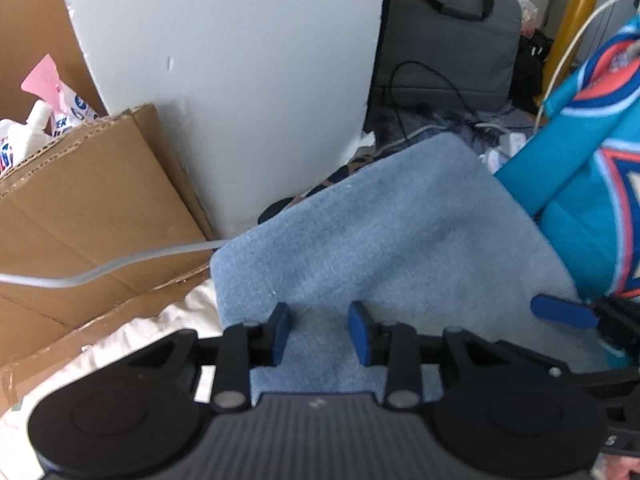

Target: Fold clothes

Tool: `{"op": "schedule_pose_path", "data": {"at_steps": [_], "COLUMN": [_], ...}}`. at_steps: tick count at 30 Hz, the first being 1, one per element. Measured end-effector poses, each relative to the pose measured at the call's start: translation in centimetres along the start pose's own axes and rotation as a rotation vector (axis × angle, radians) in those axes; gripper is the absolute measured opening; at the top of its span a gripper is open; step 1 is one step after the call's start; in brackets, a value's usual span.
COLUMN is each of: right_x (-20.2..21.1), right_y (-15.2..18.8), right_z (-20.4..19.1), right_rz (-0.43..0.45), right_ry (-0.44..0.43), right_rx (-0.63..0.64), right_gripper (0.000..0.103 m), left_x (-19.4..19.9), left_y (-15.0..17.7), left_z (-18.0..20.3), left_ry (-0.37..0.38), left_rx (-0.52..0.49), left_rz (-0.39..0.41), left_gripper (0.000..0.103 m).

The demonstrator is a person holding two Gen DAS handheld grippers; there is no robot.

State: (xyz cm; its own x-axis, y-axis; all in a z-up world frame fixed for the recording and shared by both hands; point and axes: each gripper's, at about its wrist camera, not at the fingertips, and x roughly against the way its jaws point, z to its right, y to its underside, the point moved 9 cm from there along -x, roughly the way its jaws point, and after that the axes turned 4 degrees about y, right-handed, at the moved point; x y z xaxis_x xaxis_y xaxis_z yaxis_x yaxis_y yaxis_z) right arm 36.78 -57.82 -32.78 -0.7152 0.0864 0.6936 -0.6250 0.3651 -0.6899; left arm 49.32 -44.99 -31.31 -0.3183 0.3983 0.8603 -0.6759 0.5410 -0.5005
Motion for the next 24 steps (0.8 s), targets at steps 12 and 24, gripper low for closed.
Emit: {"op": "schedule_pose_path", "data": {"at_steps": [12, 24], "right_x": [4.6, 6.3], "right_y": [1.6, 2.9], "right_z": [-0.6, -1.1], "right_rz": [0.024, -0.026], "right_ry": [0.028, 0.110], "right_rx": [-0.077, -0.110], "right_gripper": [0.090, 0.102], "left_x": [7.5, 11.5], "left_y": [1.1, 6.3], "left_z": [0.0, 1.4], "left_ry": [0.058, 0.059], "left_rx": [0.074, 0.110], "left_rz": [0.073, 0.104], "left_gripper": [0.062, 0.101]}}
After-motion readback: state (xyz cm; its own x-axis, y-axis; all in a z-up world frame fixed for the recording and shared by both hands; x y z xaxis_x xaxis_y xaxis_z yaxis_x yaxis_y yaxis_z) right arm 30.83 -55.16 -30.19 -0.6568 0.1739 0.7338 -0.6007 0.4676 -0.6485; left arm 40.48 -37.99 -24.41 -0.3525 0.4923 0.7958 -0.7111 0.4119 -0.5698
